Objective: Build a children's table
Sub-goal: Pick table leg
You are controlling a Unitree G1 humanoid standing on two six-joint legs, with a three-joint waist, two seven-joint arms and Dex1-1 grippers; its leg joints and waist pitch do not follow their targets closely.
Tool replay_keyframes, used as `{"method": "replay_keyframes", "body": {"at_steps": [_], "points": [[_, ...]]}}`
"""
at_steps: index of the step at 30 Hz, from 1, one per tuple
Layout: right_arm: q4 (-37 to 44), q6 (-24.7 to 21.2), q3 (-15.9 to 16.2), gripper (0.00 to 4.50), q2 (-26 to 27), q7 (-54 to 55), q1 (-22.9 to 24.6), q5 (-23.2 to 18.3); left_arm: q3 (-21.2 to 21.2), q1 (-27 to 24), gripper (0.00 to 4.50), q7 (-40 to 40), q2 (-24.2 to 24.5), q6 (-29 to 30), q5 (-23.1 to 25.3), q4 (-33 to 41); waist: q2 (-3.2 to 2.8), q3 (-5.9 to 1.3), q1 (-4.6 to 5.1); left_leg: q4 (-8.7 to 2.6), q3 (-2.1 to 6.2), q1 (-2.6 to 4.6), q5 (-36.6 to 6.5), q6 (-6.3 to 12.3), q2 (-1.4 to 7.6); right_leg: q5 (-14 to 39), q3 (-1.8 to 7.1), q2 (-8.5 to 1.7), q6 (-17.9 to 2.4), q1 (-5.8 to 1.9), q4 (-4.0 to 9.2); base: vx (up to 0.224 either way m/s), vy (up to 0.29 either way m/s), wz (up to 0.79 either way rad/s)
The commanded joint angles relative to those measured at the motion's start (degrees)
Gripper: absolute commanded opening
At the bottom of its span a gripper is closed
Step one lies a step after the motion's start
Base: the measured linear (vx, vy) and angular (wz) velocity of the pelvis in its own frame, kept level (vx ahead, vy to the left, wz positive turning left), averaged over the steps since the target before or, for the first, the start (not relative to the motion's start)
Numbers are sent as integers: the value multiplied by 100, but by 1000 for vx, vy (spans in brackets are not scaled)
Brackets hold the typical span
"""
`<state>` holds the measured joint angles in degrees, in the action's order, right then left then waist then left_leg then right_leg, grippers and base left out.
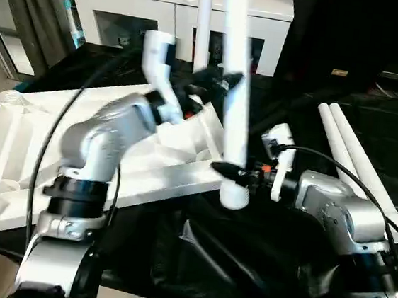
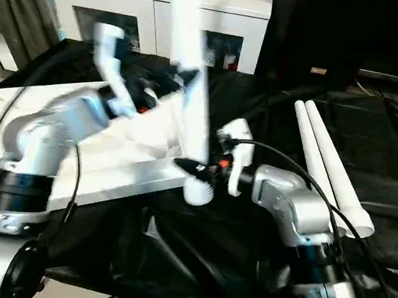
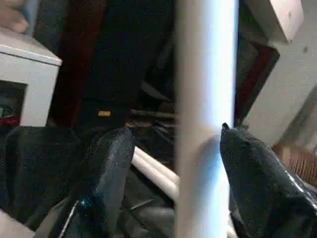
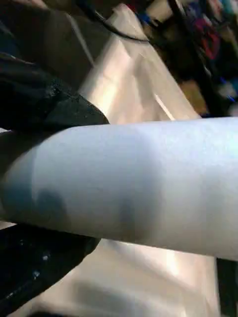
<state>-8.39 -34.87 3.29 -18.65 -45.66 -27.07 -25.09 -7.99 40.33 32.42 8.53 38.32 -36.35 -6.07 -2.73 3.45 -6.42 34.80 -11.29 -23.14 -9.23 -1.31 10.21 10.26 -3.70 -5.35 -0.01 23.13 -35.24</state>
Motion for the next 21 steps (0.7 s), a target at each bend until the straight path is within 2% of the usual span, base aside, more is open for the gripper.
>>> {"method": "replay_keyframes", "body": {"at_steps": [1,3,4,5,10,12,17,21], "points": [[263,138,-218,190,15,140,30,-73,86,-80,314,107,31,-12,25,44,49,-493,21,-354,134,176,-957,63,233,921,206,-266,-1127,-274,383,0,0,0],[381,131,-234,190,27,150,107,-106,194,-105,314,147,36,-51,105,-10,12,-490,27,-363,143,172,-996,51,233,958,202,-268,-1108,-276,386,0,0,0],[483,178,-235,190,50,169,180,-110,290,-71,314,114,20,-118,245,-159,-28,-487,26,-369,152,182,-1080,21,235,1021,200,-271,-1097,-270,390,0,0,0],[519,196,-236,190,60,177,207,-110,323,-58,314,103,14,-143,296,-214,-16,-473,35,-380,146,181,-1148,27,232,1092,203,-260,-1053,-262,434,0,0,0],[703,282,-189,189,113,172,321,-98,444,387,314,-600,-105,-505,965,-1204,-26,-476,64,-402,173,191,-1418,-85,214,1347,192,-258,-827,-278,472,0,0,0],[720,288,-121,189,119,172,350,-42,450,550,314,-612,-202,-574,964,-1320,-22,-479,73,-410,182,188,-1426,-101,221,1352,190,-271,-843,-284,473,0,0,0],[728,301,-54,189,138,221,384,44,510,708,314,-249,-498,-443,564,-888,-13,-494,71,-381,167,160,-1249,3,231,975,190,-303,-1172,-296,429,0,0,0],[688,312,-51,189,139,224,368,80,504,760,314,-236,-562,-457,588,-925,4,-487,95,-369,159,147,-1179,125,219,978,185,-287,-1192,-305,434,0,0,0]]}}
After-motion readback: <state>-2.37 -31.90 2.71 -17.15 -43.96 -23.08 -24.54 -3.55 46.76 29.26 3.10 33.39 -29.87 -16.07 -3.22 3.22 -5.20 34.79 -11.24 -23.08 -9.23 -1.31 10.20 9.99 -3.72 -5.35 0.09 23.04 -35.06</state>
